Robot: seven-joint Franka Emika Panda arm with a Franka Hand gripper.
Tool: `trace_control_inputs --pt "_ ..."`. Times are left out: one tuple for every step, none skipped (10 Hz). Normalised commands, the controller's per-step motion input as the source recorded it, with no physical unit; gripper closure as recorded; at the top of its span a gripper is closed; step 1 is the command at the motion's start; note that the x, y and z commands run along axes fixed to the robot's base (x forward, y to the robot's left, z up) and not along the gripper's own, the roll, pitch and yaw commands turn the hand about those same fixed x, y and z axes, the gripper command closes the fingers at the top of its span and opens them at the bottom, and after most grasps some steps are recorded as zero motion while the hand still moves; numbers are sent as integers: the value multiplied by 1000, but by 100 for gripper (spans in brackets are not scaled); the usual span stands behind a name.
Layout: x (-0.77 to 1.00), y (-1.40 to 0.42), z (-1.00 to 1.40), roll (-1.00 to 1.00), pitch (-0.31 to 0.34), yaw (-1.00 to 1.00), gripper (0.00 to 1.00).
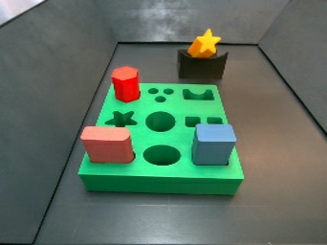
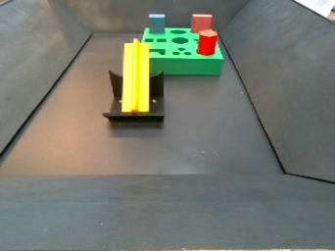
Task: Pick up the star object. Move up. Place the star object on the fixture. Regrasp the star object. Move to above the board. Insert the star object.
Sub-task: Regrasp the star object.
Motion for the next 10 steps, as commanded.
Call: trace_control_inputs --pt "92 -39 -2 1000 169 88 0" --pt "96 -42 -6 1000 184 105 0" --pt "97 -43 -4 1000 214 148 0" --pt "97 -46 -7 965 231 189 0" --pt "102 -49 -8 696 193 217 0" --pt "104 -50 -6 570 170 230 0" --pt "101 -41 -3 341 122 239 0" --pt "85 -37 3 220 67 239 0" --pt "80 -40 -4 185 29 226 0" --pt "81 -46 -7 170 5 206 0"
